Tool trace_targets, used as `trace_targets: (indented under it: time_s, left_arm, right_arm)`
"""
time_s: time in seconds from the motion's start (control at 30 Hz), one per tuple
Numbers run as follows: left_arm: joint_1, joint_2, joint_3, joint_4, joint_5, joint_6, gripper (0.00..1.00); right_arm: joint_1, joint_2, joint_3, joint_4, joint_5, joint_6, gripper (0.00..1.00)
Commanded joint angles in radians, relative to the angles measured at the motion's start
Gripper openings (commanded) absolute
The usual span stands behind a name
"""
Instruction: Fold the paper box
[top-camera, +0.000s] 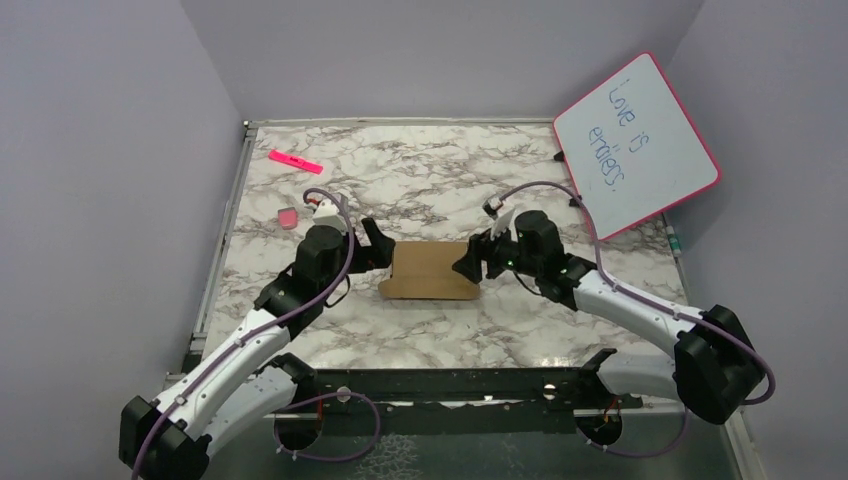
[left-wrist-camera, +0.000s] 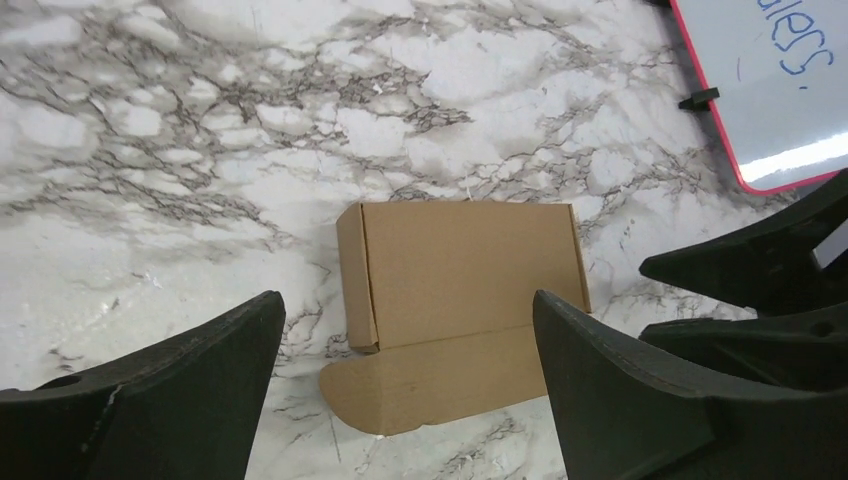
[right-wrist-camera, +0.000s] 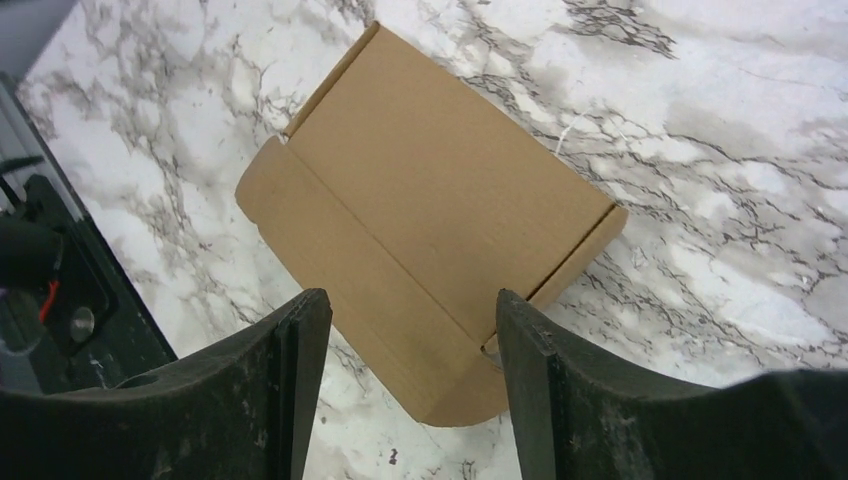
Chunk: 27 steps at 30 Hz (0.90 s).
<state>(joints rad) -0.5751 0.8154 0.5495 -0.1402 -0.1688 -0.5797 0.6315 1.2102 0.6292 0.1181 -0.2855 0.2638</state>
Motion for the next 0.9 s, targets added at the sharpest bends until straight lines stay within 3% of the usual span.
trace_targets:
  time_s: [0.0, 0.2, 0.33, 0.43, 0.53, 0.87]
  left_arm:
    - [0.006, -0.011, 0.174, -0.207, -0.021, 0.157, 0.95]
    - [0.028, 0.088, 0.32, -0.292, -0.064, 0.375, 0.98]
    - [0.1, 0.094, 0.26, -0.248, 0.023, 0.389, 0.98]
    - [0.234, 0.071, 0.198, -0.235, 0.159, 0.371, 0.98]
    - [0.282, 0.054, 0.186, -0.237, 0.143, 0.371, 0.98]
    - [0.3, 0.026, 0.185, -0.236, 0.141, 0.372, 0.98]
  right_arm:
    - [0.075, 0.029, 0.07, -0.109, 0.006, -0.152, 0.68]
    - [0.263, 0.091, 0.138, -0.207, 0.205, -0.322, 0.69]
    - [0.434, 0.125, 0.165, -0.231, 0.406, -0.397, 0.69]
    - [0.548, 0.17, 0.179, -0.225, 0.584, -0.447, 0.69]
    - [0.633, 0.234, 0.199, -0.202, 0.735, -0.523, 0.68]
    - [0.7, 0.456, 0.205, 0.02, 1.01, -0.697, 0.66]
